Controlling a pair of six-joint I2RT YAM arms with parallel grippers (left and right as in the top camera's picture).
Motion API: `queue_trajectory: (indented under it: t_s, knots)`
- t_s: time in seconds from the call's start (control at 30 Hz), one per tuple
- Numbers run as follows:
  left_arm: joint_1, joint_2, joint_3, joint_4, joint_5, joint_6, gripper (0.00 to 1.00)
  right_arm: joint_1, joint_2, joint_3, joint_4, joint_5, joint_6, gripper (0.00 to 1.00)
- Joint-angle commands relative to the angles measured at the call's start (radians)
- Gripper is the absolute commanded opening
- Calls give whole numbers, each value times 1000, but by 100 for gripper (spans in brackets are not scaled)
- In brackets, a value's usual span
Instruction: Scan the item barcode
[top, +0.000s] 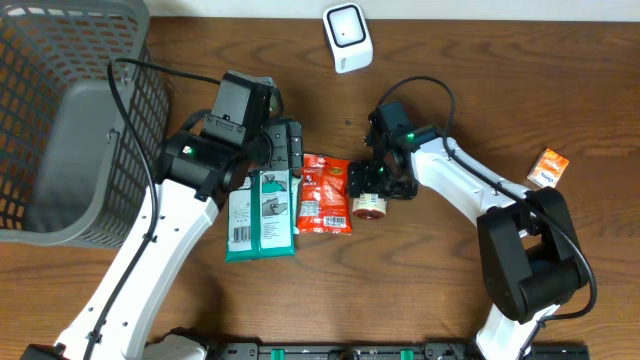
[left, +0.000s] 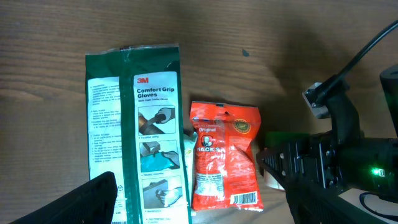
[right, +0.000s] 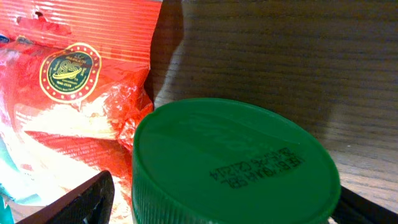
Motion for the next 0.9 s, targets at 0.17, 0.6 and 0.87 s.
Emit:
queue_trajectory:
  t_s: [0.17, 0.6, 0.87]
  knots:
    - [0, 3, 17, -1, 5, 9, 87, 11, 2, -7, -6, 15, 35, 99]
    - [0, 3, 17, -1, 5, 9, 87, 19, 2, -7, -21, 21, 37, 70]
    - [0, 3, 17, -1, 5, 10, 87, 18, 1, -7, -28, 42, 15, 66]
